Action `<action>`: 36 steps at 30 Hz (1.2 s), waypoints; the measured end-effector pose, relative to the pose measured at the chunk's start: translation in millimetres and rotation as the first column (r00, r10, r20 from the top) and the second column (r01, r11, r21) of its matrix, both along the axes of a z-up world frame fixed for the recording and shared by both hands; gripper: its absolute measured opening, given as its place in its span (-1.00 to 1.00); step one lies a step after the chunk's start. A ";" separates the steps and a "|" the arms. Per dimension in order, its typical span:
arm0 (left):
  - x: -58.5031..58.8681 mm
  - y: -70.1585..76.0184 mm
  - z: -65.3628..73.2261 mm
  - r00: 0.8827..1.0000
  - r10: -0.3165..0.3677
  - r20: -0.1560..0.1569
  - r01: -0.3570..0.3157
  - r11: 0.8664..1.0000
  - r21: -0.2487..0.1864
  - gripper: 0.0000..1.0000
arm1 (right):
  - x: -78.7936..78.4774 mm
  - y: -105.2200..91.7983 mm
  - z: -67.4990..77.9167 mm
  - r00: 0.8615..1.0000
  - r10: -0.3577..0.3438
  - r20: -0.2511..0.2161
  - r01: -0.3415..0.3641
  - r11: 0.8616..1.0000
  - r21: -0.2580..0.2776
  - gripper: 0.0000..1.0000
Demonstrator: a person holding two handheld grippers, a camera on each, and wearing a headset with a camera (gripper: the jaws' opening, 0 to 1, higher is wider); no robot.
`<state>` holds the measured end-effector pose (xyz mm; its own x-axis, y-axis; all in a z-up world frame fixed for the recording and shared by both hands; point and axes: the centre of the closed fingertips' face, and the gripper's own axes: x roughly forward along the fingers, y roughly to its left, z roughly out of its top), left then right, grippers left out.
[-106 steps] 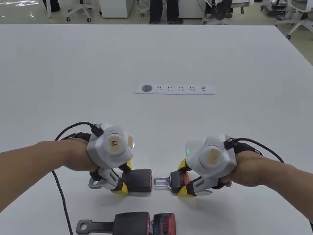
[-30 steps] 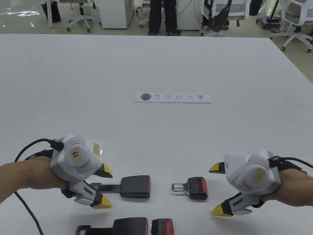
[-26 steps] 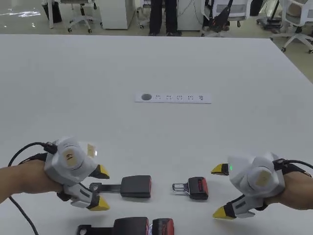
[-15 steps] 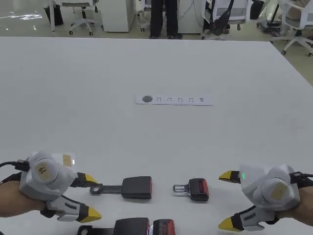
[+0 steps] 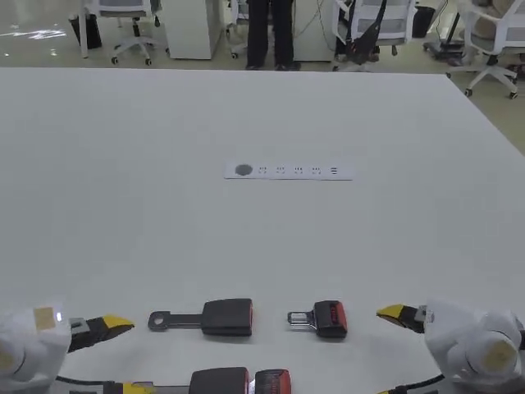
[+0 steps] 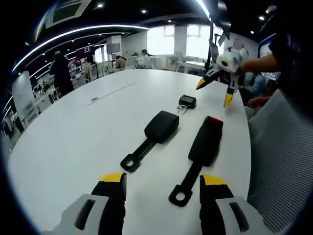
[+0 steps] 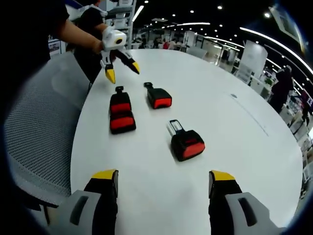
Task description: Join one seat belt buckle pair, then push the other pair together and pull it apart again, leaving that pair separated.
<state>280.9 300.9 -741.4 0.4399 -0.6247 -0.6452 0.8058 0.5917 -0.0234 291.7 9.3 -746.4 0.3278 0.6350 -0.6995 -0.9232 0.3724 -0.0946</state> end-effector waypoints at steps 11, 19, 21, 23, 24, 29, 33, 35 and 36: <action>-26.9 -16.5 13.2 0.998 0.070 0.004 -0.069 0.995 -0.070 0.68 | -14.0 5.6 5.8 0.992 -0.125 -0.007 0.125 0.987 0.103 0.80; -28.6 -0.1 6.0 0.989 0.150 0.017 -0.146 0.979 -0.141 0.94 | -19.8 9.5 11.5 0.983 -0.183 -0.001 0.181 0.968 0.171 0.98; -30.0 -0.6 4.0 0.987 0.159 0.011 -0.156 0.977 -0.143 0.99 | -21.8 10.5 10.7 0.981 -0.194 -0.006 0.192 0.965 0.180 0.98; -31.6 -0.9 1.9 0.987 0.162 0.006 -0.159 0.974 -0.163 0.99 | -23.3 13.8 13.2 0.978 -0.208 -0.005 0.205 0.958 0.203 0.98; -32.2 -2.1 2.4 0.986 0.165 0.004 -0.162 0.971 -0.175 0.99 | -23.9 15.4 14.3 0.977 -0.214 -0.006 0.211 0.954 0.214 0.98; -32.6 -6.4 6.7 0.986 0.168 0.011 -0.163 0.969 -0.185 0.99 | -26.0 19.8 15.6 0.970 -0.242 -0.007 0.236 0.939 0.250 0.98; -32.1 -8.0 11.9 0.984 0.178 0.019 -0.171 0.964 -0.204 0.99 | -26.8 21.4 16.6 0.967 -0.255 -0.007 0.248 0.932 0.263 0.98; -31.5 -6.7 12.6 0.983 0.184 0.026 -0.174 0.962 -0.209 0.99 | -27.1 22.2 17.8 0.966 -0.259 -0.006 0.251 0.928 0.275 0.98; -31.2 -6.3 13.0 0.982 0.185 0.032 -0.174 0.962 -0.209 0.99 | -27.1 22.3 18.1 0.966 -0.260 -0.003 0.251 0.927 0.277 0.98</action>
